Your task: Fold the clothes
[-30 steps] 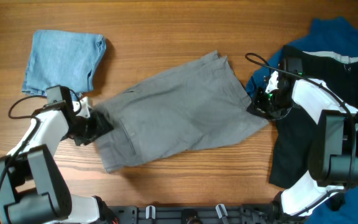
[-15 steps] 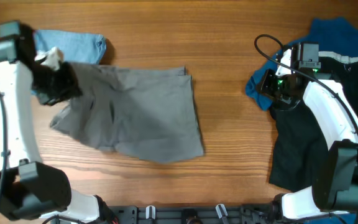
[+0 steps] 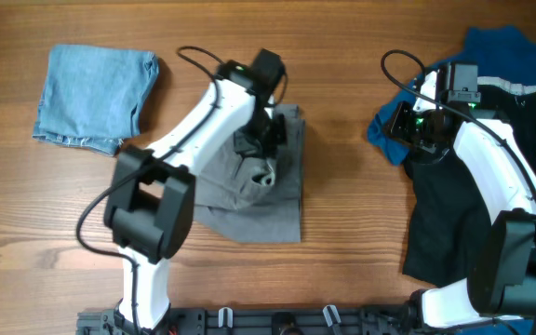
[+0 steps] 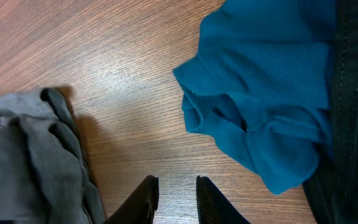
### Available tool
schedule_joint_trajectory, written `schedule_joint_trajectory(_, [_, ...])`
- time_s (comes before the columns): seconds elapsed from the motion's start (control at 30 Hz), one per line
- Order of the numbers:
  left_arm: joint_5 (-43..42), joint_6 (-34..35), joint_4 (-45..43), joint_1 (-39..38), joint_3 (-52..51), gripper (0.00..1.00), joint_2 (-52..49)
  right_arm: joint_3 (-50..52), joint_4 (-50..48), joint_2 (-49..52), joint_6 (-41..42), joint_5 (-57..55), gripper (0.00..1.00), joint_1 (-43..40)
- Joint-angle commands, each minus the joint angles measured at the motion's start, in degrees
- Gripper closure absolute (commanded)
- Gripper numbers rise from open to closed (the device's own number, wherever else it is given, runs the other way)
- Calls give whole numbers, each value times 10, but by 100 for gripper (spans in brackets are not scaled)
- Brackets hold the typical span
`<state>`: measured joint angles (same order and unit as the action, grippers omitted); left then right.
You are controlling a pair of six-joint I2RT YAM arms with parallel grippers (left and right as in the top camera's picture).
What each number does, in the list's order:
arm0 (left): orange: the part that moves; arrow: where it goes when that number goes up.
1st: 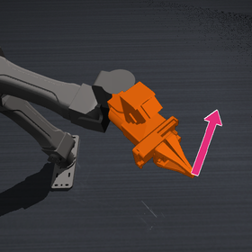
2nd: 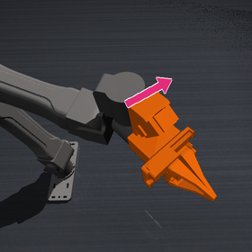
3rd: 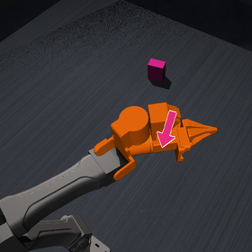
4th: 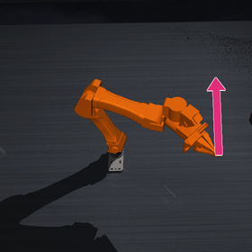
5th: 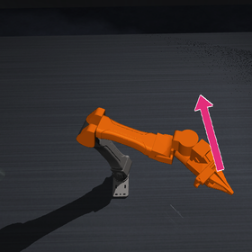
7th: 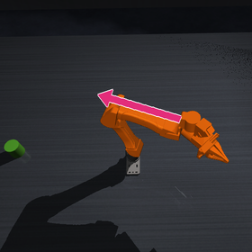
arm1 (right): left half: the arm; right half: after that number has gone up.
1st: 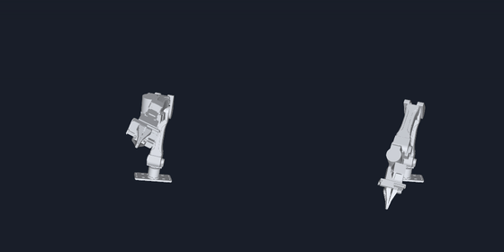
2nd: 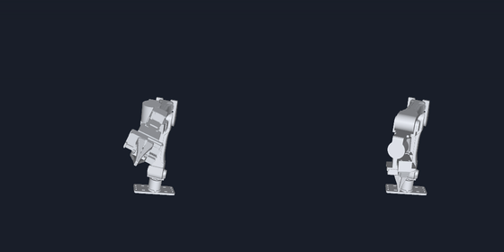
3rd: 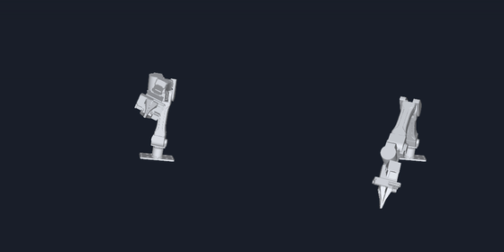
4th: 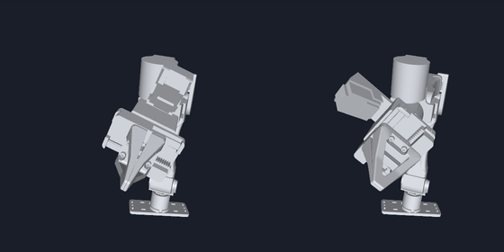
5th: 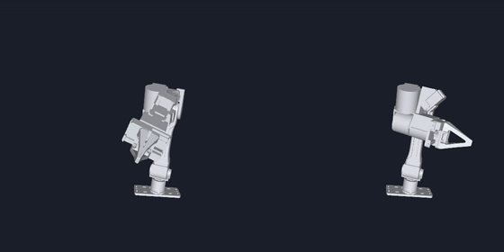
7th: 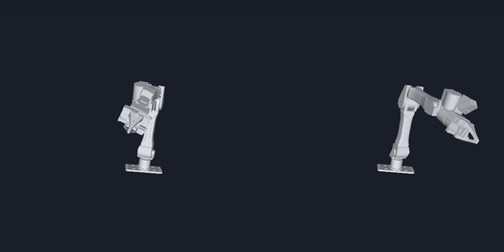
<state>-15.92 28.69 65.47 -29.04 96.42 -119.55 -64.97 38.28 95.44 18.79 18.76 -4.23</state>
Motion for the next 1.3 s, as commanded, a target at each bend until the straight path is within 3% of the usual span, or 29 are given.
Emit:
schedule_joint_trajectory(0.0, [-14,14,7,-32,-1,82,-9,-8,-2,-7,-6,-10,67,-1])
schedule_joint_trajectory(0.03, [-14,14,17,-33,-1,55,-9,-8,-2,-7,-7,-10,63,-1])
schedule_joint_trajectory(0.07, [-14,13,36,-30,1,35,-9,-8,-1,-7,-6,-9,55,-1])
schedule_joint_trajectory(0.1, [-16,1,53,-25,6,21,-8,-8,-1,-7,-9,-10,51,-1])
schedule_joint_trajectory(0.17, [-16,-32,118,2,44,7,-3,-9,-1,-9,-27,3,48,-1])
schedule_joint_trajectory(0.3, [25,-75,213,93,160,3,43,-22,-12,-68,-38,184,50,0])
schedule_joint_trajectory(0.33, [25,-75,207,107,164,5,52,-22,-19,-86,-38,214,53,5])
schedule_joint_trajectory(0.37, [28,-89,192,130,165,11,68,-22,-28,-110,-40,240,64,23])
schedule_joint_trajectory(0.4, [46,-104,183,146,165,31,71,-22,-34,-127,-49,248,70,49])
schedule_joint_trajectory(0.47, [93,-108,165,175,156,94,67,-22,-39,-134,-56,219,79,133])
schedule_joint_trajectory(0.53, [98,-126,153,189,143,95,62,-21,-38,-113,-53,152,80,200])
schedule_joint_trajectory(0.6, [98,-150,151,199,112,74,61,-21,-47,-57,-54,110,80,268])
schedule_joint_trajectory(0.67, [98,-150,147,203,78,68,61,-21,-76,18,-65,108,80,298])
schedule_joint_trajectory(0.77, [80,-150,117,202,11,68,61,-21,-85,124,-59,46,90,278])
schedule_joint_trajectory(0.8, [51,-154,105,203,-16,68,61,-21,-65,151,-21,22,93,258])
schedule_joint_trajectory(0.93, [-55,-185,0,193,-141,69,61,-21,-11,176,21,27,95,201])
schedule_joint_trajectory(1.0, [-52,-185,-57,184,-202,69,61,-21,-7,176,6,27,94,201])
schedule_joint_trajectory(1.1, [51,-178,-165,188,-320,75,61,-21,35,172,-53,33,95,201])
schedule_joint_trajectory(1.17, [64,-178,-148,204,-314,76,63,-22,49,153,-53,34,95,201])
schedule_joint_trajectory(1.2, [64,-178,-106,217,-282,69,67,-22,50,125,-59,33,95,201])
schedule_joint_trajectory(1.27, [55,-178,-13,235,-182,66,72,-22,30,75,-84,33,95,201])
